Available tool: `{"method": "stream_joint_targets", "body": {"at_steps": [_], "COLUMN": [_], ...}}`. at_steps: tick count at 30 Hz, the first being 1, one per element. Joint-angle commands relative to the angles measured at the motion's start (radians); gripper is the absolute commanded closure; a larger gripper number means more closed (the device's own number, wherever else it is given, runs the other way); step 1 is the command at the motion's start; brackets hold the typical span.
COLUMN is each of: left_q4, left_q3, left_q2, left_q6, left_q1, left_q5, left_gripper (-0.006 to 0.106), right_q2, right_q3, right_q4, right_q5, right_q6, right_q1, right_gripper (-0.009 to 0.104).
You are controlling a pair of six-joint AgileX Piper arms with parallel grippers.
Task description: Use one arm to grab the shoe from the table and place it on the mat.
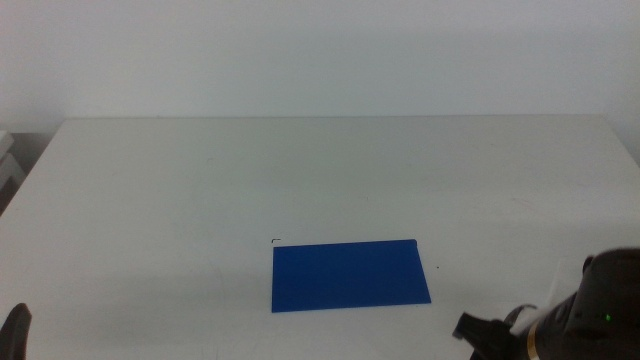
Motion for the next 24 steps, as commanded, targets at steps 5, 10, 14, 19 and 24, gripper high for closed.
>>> {"method": "stream_joint_targets", "body": {"at_steps": [5, 10, 14, 19, 24], "left_q4": [-0.009, -0.009, -0.009, -0.009, -0.009], "left_q3": [0.005, 0.005, 0.005, 0.005, 0.005], "left_q2": [-0.007, -0.007, -0.007, -0.007, -0.007], "left_q6": [-0.007, -0.007, -0.007, -0.007, -0.007], "left_q1": [-0.005, -0.005, -0.005, -0.005, -0.005], "left_q5": [-0.082, -0.082, -0.082, -0.081, -0.081], "left_gripper": [0.007, 0.007, 0.007, 0.007, 0.007], "right_q2": [-0.038, -0.035, -0.006, 0.087, 0.221], "right_q3": [-0.146, -0.276, -0.379, -0.546, -0.713], "right_q4": [-0.041, -0.04, -0.029, 0.007, 0.055], "right_q5": [0.115, 0.159, 0.227, 0.326, 0.38], "right_q6": [-0.045, -0.115, -0.182, -0.292, -0.383], "right_q1": [-0.034, -0.098, -0.139, -0.164, -0.157], "right_gripper": [0.099, 0.099, 0.099, 0.099, 0.099]}}
